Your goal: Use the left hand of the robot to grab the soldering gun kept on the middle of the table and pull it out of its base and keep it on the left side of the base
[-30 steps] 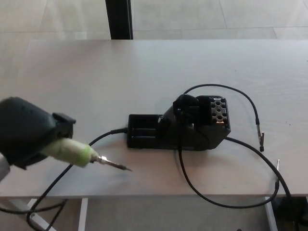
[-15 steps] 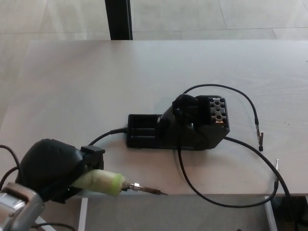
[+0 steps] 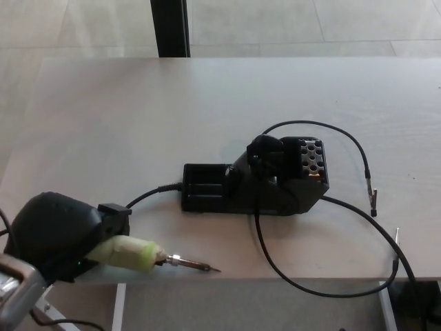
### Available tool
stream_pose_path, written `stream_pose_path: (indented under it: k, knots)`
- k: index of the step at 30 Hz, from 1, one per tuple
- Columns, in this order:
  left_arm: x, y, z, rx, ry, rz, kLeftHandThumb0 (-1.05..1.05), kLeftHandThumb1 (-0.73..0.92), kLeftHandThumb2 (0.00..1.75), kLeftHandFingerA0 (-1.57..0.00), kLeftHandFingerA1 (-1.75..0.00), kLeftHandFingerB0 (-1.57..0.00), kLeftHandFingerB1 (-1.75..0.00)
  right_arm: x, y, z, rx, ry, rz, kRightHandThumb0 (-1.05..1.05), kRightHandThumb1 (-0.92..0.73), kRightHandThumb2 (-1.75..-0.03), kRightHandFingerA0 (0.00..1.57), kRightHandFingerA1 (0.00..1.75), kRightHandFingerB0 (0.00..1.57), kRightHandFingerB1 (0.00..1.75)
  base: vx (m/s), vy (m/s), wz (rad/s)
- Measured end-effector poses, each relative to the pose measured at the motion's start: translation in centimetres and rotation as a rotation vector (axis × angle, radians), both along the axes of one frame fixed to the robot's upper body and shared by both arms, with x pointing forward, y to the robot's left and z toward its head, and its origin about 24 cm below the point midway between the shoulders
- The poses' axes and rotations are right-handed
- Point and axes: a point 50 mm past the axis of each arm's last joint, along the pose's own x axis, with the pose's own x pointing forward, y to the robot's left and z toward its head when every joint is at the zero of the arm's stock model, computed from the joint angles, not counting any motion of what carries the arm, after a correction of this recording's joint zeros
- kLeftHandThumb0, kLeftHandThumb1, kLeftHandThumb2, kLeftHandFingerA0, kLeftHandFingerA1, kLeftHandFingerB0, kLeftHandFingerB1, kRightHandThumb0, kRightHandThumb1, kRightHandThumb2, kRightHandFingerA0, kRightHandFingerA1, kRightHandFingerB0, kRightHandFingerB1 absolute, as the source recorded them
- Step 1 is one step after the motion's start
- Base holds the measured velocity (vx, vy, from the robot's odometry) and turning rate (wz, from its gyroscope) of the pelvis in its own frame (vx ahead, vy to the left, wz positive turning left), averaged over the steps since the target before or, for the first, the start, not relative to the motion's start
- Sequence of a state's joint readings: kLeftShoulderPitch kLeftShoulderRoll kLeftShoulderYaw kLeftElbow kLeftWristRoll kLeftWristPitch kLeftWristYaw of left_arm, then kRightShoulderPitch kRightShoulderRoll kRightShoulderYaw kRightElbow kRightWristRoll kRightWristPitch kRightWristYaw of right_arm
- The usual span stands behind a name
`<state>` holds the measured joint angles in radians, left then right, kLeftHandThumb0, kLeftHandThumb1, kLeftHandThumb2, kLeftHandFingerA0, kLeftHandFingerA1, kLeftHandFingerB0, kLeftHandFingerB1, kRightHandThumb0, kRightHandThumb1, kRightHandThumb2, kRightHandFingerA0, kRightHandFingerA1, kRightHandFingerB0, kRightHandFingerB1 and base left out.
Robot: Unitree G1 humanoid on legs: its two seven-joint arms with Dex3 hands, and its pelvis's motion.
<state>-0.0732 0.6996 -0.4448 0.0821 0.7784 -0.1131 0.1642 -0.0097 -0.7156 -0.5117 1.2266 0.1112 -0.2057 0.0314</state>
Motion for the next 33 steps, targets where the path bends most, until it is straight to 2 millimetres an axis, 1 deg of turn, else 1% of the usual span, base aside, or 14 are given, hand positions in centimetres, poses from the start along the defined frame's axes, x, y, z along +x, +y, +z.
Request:
stream_pose_path:
  k: [2, 5, 11, 12, 13, 14, 15, 17, 18, 19, 29, 30, 32, 33]
  knots:
    - [0.15, 0.15, 0.24, 0.012, -0.002, -0.003, -0.22, 0.67, 0.67, -0.95, -1.60, -0.79, -0.79, 0.03, -0.02, 0.05, 0.000, -0.006, -0.002, -0.44, -0.63, -0.59, 0.90, 0.61, 0.53, 0.41, 0.00, 0.000, 0.00]
    - [0.22, 0.23, 0.34, 0.018, 0.006, -0.008, -0.20, 0.71, 0.70, -0.85, -1.57, -0.53, -0.59, 0.00, -0.03, 0.06, 0.000, -0.007, -0.002, -0.44, -0.63, -0.59, 0.92, 0.62, 0.53, 0.42, 0.00, 0.000, 0.00]
    - [-0.15, -0.08, -0.02, 0.021, 0.070, -0.011, -0.36, 0.71, 0.62, -0.62, -0.94, -0.29, -0.42, 0.01, -0.03, 0.10, -0.001, -0.008, 0.001, -0.44, -0.63, -0.59, 0.92, 0.60, 0.53, 0.41, 0.00, 0.000, 0.00]
    - [-0.15, -0.08, -0.08, 0.027, 0.085, -0.011, -0.44, 0.55, 0.85, -0.58, -0.84, -0.21, -0.50, -0.02, -0.02, 0.08, -0.001, -0.007, 0.001, -0.44, -0.63, -0.59, 0.92, 0.60, 0.54, 0.41, 0.00, 0.000, 0.00]
    - [-0.09, -0.12, 0.03, 0.030, 0.089, -0.012, -0.41, 0.68, 0.59, -0.56, -0.81, -0.29, -0.42, -0.03, -0.02, 0.08, -0.001, -0.006, 0.001, -0.44, -0.63, -0.59, 0.92, 0.60, 0.54, 0.41, 0.00, 0.000, 0.00]
    - [-0.03, -0.12, 0.11, 0.033, 0.094, -0.009, -0.44, 0.67, 0.61, -0.44, -0.60, -0.28, -0.41, -0.03, -0.02, 0.07, -0.001, -0.006, 0.001, -0.50, -0.50, -0.89, 0.89, 0.74, 0.47, 0.57, 0.00, 0.000, 0.00]
    - [0.03, -0.09, 0.15, 0.035, 0.097, -0.004, -0.46, 0.66, 0.59, -0.36, -0.55, -0.24, -0.38, -0.04, -0.02, 0.07, -0.001, -0.006, 0.001, -0.43, -0.63, -0.59, 0.90, 0.61, 0.54, 0.42, 0.00, 0.000, 0.00]
    - [0.25, -0.02, 0.30, 0.037, 0.101, 0.010, -0.54, 0.46, 0.89, 0.00, -0.40, 0.00, -0.38, -0.09, -0.03, 0.07, 0.002, -0.009, 0.001, -0.45, -0.62, -0.59, 0.90, 0.60, 0.55, 0.42, 0.00, 0.000, 0.00]
    - [0.33, 0.00, 0.32, 0.040, 0.105, 0.018, -0.54, 0.46, 0.89, 0.00, -0.40, 0.00, -0.38, -0.09, -0.04, 0.08, 0.004, -0.010, 0.001, -0.45, -0.62, -0.59, 0.90, 0.60, 0.55, 0.42, 0.00, 0.000, 0.00]
    - [0.34, -0.01, 0.20, 0.045, 0.115, 0.025, -0.68, 0.62, 0.63, 0.00, 0.00, 0.00, -0.07, -0.10, -0.04, 0.07, 0.005, -0.010, 0.001, -0.43, -0.63, -0.59, 0.90, 0.57, 0.53, 0.41, 0.00, 0.000, 0.00]
    - [0.21, -0.37, -0.57, 0.180, 0.179, 0.062, -0.73, 0.55, 0.75, 0.00, 0.00, 0.00, 0.00, -0.11, -0.01, 0.06, 0.008, -0.008, 0.009, -0.45, -0.62, -0.59, 0.88, 0.57, 0.47, 0.40, 0.00, 0.000, 0.00]
    - [0.23, -0.41, -0.54, 0.189, 0.181, 0.063, -0.73, 0.55, 0.76, 0.00, 0.00, 0.00, 0.00, -0.15, -0.01, 0.05, 0.008, -0.006, 0.010, -0.50, -0.50, -0.84, 0.82, 0.68, 0.40, 0.52, 0.00, 0.000, 0.00]
    - [0.28, -0.43, -0.47, 0.203, 0.185, 0.067, -0.73, 0.56, 0.76, 0.00, 0.00, 0.00, 0.00, -0.22, -0.02, 0.03, 0.009, -0.004, 0.010, -0.50, -0.50, -0.84, 0.82, 0.68, 0.39, 0.52, 0.00, 0.000, 0.00]
    - [0.29, -0.43, -0.43, 0.209, 0.189, 0.068, -0.74, 0.69, 0.60, 0.00, 0.00, 0.00, 0.00, -0.24, -0.01, 0.02, 0.009, -0.003, 0.010, -0.46, -0.63, -0.59, 0.88, 0.59, 0.46, 0.39, 0.00, 0.000, 0.00]
